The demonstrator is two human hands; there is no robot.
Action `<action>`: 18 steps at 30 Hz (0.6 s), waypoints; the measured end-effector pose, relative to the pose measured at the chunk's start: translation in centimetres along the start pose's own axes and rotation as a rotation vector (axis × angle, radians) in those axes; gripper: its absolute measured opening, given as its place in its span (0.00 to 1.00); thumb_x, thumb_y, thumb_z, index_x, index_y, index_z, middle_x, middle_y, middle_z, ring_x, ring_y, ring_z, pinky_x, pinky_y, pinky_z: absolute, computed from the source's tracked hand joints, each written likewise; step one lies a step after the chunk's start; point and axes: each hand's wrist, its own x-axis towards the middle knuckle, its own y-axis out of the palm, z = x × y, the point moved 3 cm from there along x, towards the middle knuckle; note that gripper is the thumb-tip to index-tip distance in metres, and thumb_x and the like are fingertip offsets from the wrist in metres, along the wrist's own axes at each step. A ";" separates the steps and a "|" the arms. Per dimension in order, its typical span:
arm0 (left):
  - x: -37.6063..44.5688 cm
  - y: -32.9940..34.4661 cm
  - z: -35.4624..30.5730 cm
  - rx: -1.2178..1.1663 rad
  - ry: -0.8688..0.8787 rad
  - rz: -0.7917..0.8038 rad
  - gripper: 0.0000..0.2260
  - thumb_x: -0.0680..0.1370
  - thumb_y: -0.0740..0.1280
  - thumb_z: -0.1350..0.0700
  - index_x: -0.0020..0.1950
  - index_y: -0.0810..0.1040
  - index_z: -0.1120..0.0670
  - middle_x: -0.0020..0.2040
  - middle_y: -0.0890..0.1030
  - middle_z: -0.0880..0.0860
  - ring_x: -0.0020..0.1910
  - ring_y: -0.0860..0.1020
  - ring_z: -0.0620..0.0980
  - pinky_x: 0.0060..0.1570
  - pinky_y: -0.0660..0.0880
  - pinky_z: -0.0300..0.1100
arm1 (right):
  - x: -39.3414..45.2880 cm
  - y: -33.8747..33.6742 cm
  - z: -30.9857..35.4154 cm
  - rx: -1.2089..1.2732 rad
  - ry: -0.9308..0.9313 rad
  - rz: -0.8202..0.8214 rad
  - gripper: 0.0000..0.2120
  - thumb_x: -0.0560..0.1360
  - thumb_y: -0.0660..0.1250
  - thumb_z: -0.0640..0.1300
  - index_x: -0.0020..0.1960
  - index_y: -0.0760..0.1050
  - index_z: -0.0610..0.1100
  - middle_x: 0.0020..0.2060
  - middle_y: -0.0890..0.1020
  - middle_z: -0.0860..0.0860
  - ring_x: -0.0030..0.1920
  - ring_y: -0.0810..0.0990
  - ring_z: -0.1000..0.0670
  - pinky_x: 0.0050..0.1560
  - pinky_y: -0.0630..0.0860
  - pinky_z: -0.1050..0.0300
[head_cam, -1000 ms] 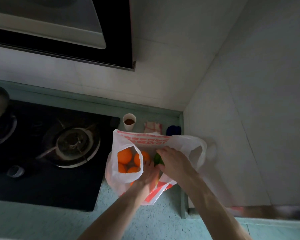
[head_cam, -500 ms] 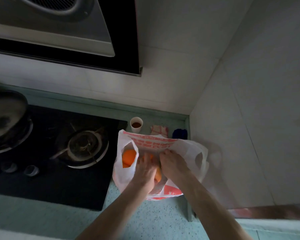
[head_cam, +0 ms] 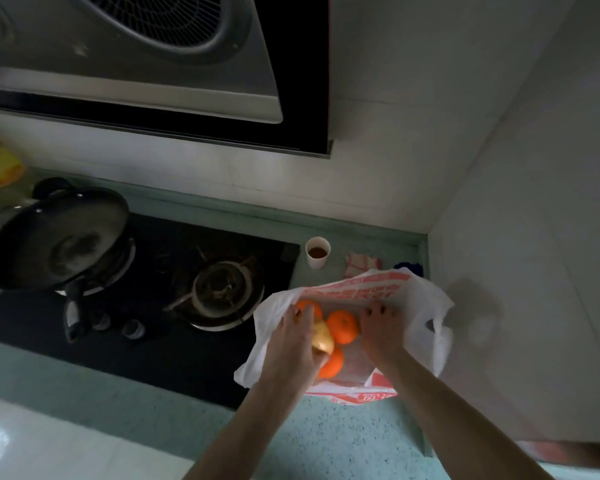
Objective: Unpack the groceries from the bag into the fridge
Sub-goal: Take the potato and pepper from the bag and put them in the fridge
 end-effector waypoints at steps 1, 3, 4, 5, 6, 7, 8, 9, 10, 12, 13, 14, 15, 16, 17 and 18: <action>-0.1 -0.3 0.2 -0.033 0.000 -0.001 0.39 0.74 0.76 0.46 0.80 0.59 0.48 0.74 0.67 0.53 0.71 0.71 0.53 0.64 0.72 0.44 | 0.1 0.0 0.0 0.034 -0.003 -0.038 0.16 0.83 0.60 0.42 0.70 0.73 0.45 0.69 0.75 0.40 0.61 0.79 0.37 0.62 0.77 0.41; -0.3 -0.7 0.5 -0.106 0.007 -0.003 0.38 0.74 0.76 0.46 0.79 0.60 0.47 0.72 0.72 0.50 0.70 0.73 0.50 0.63 0.71 0.41 | -0.1 -0.3 -0.6 0.043 -0.002 -0.101 0.17 0.82 0.63 0.42 0.70 0.75 0.46 0.72 0.73 0.39 0.59 0.81 0.37 0.58 0.80 0.41; -0.4 -0.9 0.6 -0.160 0.004 0.006 0.38 0.74 0.76 0.47 0.78 0.60 0.45 0.69 0.74 0.47 0.69 0.74 0.48 0.61 0.69 0.38 | 0.0 -0.2 -0.8 0.054 -0.010 -0.108 0.18 0.83 0.62 0.41 0.72 0.72 0.47 0.74 0.71 0.40 0.61 0.80 0.38 0.60 0.79 0.43; -0.6 -1.1 0.7 -0.221 -0.008 0.011 0.37 0.74 0.77 0.46 0.77 0.61 0.44 0.66 0.76 0.45 0.66 0.75 0.45 0.59 0.67 0.35 | -0.3 -0.2 -0.9 0.046 -0.020 -0.100 0.18 0.84 0.60 0.41 0.73 0.70 0.47 0.75 0.69 0.40 0.63 0.79 0.39 0.62 0.77 0.45; -0.6 -1.3 0.7 -0.278 -0.025 0.013 0.36 0.73 0.77 0.46 0.76 0.62 0.43 0.64 0.76 0.43 0.64 0.75 0.43 0.58 0.66 0.34 | -0.5 -0.3 -0.9 0.053 -0.026 -0.104 0.17 0.84 0.60 0.42 0.73 0.70 0.47 0.74 0.71 0.42 0.64 0.78 0.41 0.63 0.76 0.47; -0.7 -1.6 0.6 -0.320 -0.034 0.008 0.36 0.72 0.77 0.45 0.76 0.63 0.44 0.63 0.76 0.42 0.63 0.75 0.42 0.58 0.66 0.35 | -0.8 -0.6 -0.9 0.056 -0.021 -0.109 0.16 0.84 0.60 0.43 0.71 0.72 0.47 0.71 0.74 0.43 0.63 0.79 0.42 0.63 0.75 0.48; -0.6 -1.8 0.5 -0.350 -0.042 -0.003 0.37 0.70 0.78 0.44 0.75 0.64 0.45 0.64 0.77 0.43 0.63 0.75 0.43 0.58 0.68 0.36 | -1.2 -0.8 -1.0 0.056 -0.014 -0.116 0.14 0.84 0.61 0.44 0.69 0.74 0.47 0.67 0.77 0.44 0.61 0.80 0.44 0.63 0.76 0.49; -0.6 -2.0 0.3 -0.376 -0.048 -0.016 0.38 0.69 0.78 0.43 0.74 0.65 0.46 0.64 0.77 0.44 0.63 0.76 0.45 0.59 0.70 0.39 | -1.7 -1.5 -1.0 0.067 -0.007 -0.126 0.13 0.83 0.63 0.45 0.67 0.76 0.47 0.64 0.80 0.46 0.59 0.81 0.44 0.61 0.78 0.49; -0.5 -2.2 0.2 -0.397 -0.055 -0.020 0.39 0.68 0.79 0.43 0.74 0.65 0.46 0.64 0.77 0.45 0.63 0.76 0.46 0.60 0.73 0.41 | -2.1 -2.0 -1.0 0.074 -0.002 -0.155 0.12 0.82 0.66 0.46 0.65 0.77 0.47 0.61 0.81 0.46 0.56 0.82 0.44 0.58 0.79 0.50; -0.5 -2.7 -0.3 -0.417 -0.041 -0.029 0.38 0.67 0.79 0.45 0.72 0.65 0.47 0.65 0.76 0.46 0.63 0.76 0.48 0.62 0.74 0.45 | -3.0 -2.8 -1.1 0.127 0.012 -0.151 0.17 0.82 0.67 0.47 0.69 0.73 0.47 0.64 0.79 0.45 0.59 0.81 0.43 0.57 0.78 0.49; -0.7 -3.0 -0.6 -0.424 -0.026 -0.027 0.37 0.67 0.79 0.45 0.71 0.66 0.47 0.64 0.75 0.46 0.62 0.75 0.48 0.62 0.74 0.46 | -3.5 -3.3 -1.1 0.159 0.015 -0.111 0.20 0.83 0.65 0.49 0.73 0.68 0.47 0.67 0.77 0.45 0.62 0.80 0.42 0.59 0.77 0.49; -0.8 -3.2 -0.8 -0.434 -0.013 -0.021 0.35 0.67 0.79 0.46 0.69 0.66 0.47 0.63 0.74 0.46 0.62 0.74 0.48 0.61 0.73 0.46 | -3.9 -3.7 -1.0 0.185 0.014 -0.092 0.22 0.83 0.63 0.52 0.75 0.64 0.48 0.68 0.76 0.46 0.63 0.79 0.43 0.60 0.76 0.49; -1.0 -3.5 -1.1 -0.444 -0.004 -0.010 0.35 0.66 0.80 0.46 0.68 0.67 0.46 0.62 0.73 0.46 0.61 0.73 0.48 0.59 0.73 0.45 | -4.7 -4.5 -1.1 0.208 0.022 -0.089 0.24 0.83 0.62 0.55 0.75 0.63 0.48 0.67 0.76 0.46 0.61 0.80 0.44 0.60 0.77 0.49; -1.2 -3.7 -1.3 -0.450 0.001 0.005 0.34 0.66 0.80 0.47 0.68 0.67 0.45 0.61 0.72 0.46 0.61 0.73 0.48 0.57 0.72 0.44 | -5.4 -5.2 -1.1 0.242 0.035 -0.101 0.25 0.83 0.61 0.59 0.75 0.62 0.48 0.65 0.76 0.46 0.59 0.81 0.44 0.58 0.79 0.49; -1.4 -4.1 -1.5 -0.455 0.004 0.018 0.34 0.66 0.80 0.47 0.68 0.67 0.44 0.60 0.71 0.47 0.60 0.72 0.49 0.56 0.71 0.43 | -6.3 -5.9 -1.3 0.284 0.053 -0.115 0.26 0.82 0.59 0.62 0.74 0.62 0.48 0.62 0.77 0.47 0.56 0.82 0.44 0.55 0.80 0.49; -1.7 -4.4 -1.7 -0.460 0.010 0.028 0.35 0.66 0.80 0.47 0.69 0.67 0.43 0.60 0.70 0.48 0.60 0.71 0.49 0.55 0.71 0.43 | -7.5 -6.8 -1.4 0.331 0.068 -0.141 0.28 0.81 0.58 0.65 0.73 0.63 0.49 0.61 0.77 0.46 0.54 0.82 0.44 0.52 0.80 0.49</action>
